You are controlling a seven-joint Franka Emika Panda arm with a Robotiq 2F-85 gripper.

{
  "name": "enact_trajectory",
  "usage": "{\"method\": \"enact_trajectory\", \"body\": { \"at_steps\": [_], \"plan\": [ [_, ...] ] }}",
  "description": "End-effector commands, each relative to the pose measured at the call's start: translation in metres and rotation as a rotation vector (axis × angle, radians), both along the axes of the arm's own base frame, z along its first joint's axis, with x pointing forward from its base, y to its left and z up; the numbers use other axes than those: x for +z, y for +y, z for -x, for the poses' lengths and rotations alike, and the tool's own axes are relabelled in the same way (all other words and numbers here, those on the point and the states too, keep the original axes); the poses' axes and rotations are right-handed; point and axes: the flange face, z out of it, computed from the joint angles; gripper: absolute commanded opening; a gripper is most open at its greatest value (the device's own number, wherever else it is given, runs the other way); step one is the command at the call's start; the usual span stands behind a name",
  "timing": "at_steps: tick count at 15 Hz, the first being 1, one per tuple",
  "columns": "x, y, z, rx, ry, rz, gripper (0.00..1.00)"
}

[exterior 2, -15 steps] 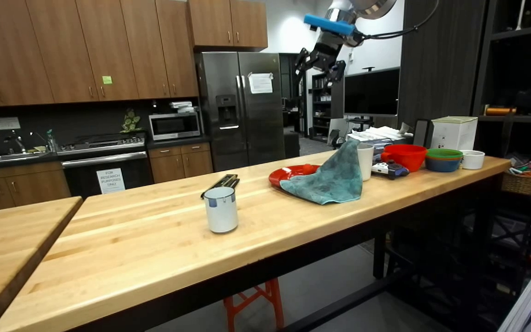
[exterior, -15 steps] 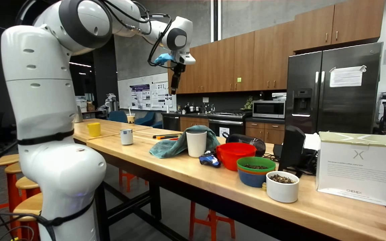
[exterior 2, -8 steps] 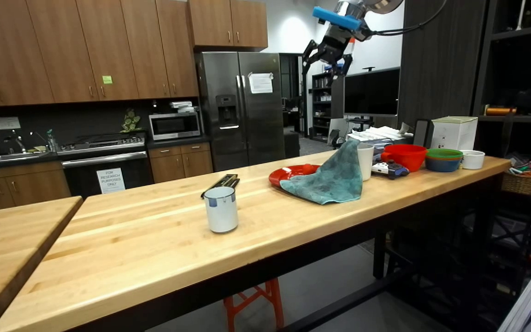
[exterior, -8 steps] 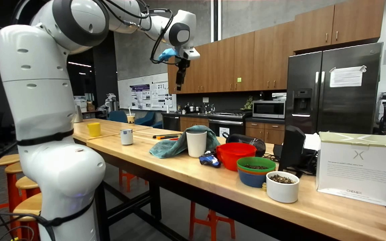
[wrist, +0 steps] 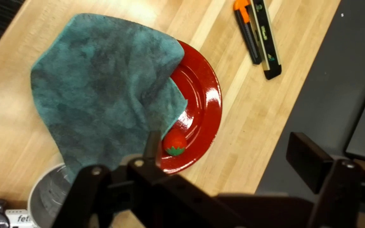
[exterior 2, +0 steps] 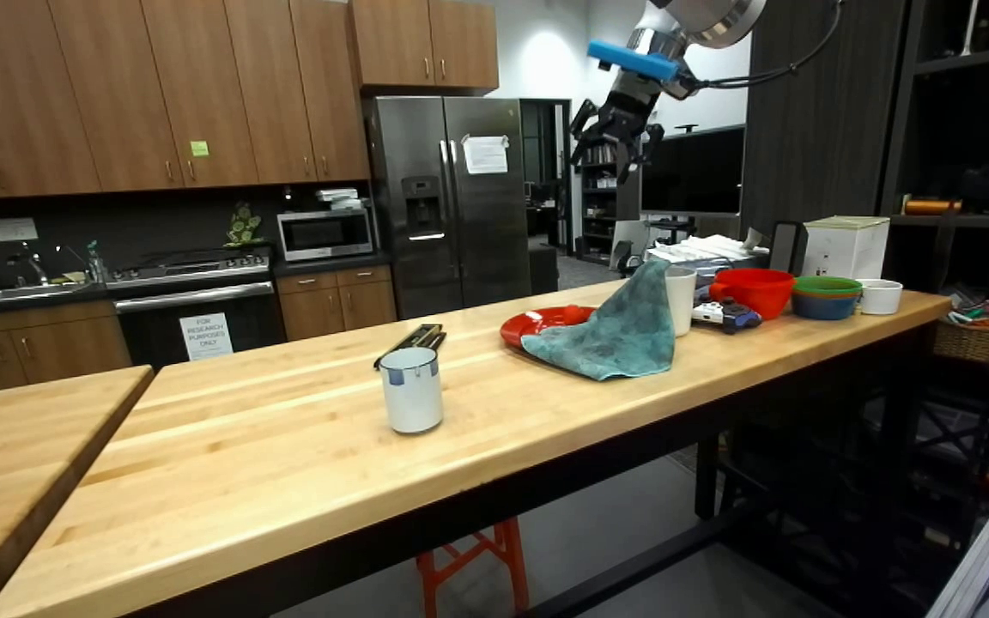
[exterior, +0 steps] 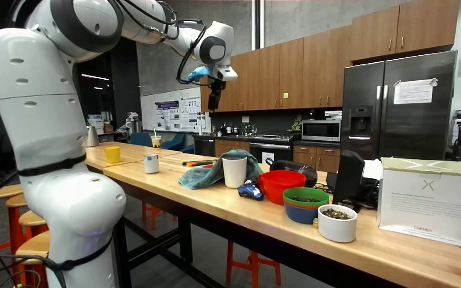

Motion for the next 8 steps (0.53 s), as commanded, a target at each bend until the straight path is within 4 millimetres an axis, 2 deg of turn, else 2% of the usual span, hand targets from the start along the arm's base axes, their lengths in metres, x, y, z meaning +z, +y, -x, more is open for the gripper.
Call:
{"method": "enact_trajectory", "body": {
  "at_steps": [1,8],
  "plan": [
    [-0.033,0.009,0.023,0.004,0.032,-0.008,1.00],
    [-0.075,0.019,0.044,-0.012,0.066,0.012,1.00]
  ]
}}
